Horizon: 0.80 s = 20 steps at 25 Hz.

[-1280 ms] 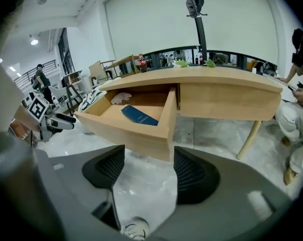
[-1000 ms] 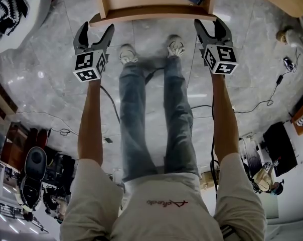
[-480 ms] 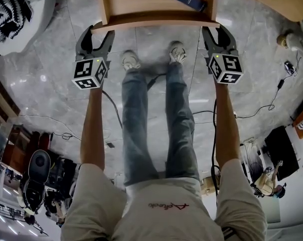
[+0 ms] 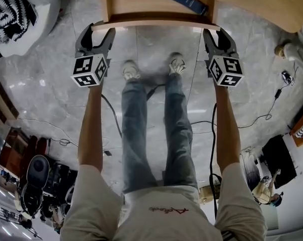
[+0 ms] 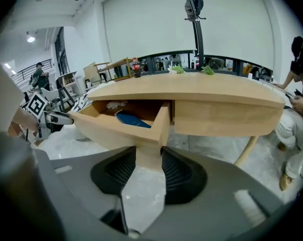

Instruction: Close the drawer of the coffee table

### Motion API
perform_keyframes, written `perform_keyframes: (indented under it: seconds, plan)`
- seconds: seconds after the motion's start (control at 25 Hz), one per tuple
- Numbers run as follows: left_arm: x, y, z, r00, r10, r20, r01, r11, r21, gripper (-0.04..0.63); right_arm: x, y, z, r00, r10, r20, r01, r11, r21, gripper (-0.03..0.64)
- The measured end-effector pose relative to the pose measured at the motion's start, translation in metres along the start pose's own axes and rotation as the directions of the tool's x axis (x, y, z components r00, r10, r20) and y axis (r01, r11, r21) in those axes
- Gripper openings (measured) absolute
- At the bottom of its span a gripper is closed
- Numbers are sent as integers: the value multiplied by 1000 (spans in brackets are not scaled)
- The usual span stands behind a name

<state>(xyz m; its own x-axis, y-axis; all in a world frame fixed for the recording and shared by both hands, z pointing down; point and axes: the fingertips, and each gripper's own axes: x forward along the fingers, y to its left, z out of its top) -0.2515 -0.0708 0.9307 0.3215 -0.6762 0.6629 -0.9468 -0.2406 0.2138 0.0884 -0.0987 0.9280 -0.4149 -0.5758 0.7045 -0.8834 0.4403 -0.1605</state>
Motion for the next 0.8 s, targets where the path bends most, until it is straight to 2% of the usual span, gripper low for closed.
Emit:
perform_keyframes:
  seconds: [0.44, 0.68, 0.8]
  plan:
    - [57, 31, 63, 996, 84, 34, -84, 996, -16, 305, 59, -33, 64, 994, -97, 54, 92, 993, 80, 172]
    - [68, 38, 75, 996, 86, 17, -86, 996, -19, 305, 69, -38, 76, 989, -133, 65, 124, 985, 121, 172]
    - [67, 40, 73, 995, 101, 9, -101, 994, -40, 305, 70, -37, 76, 989, -130, 66, 122, 987, 109, 172]
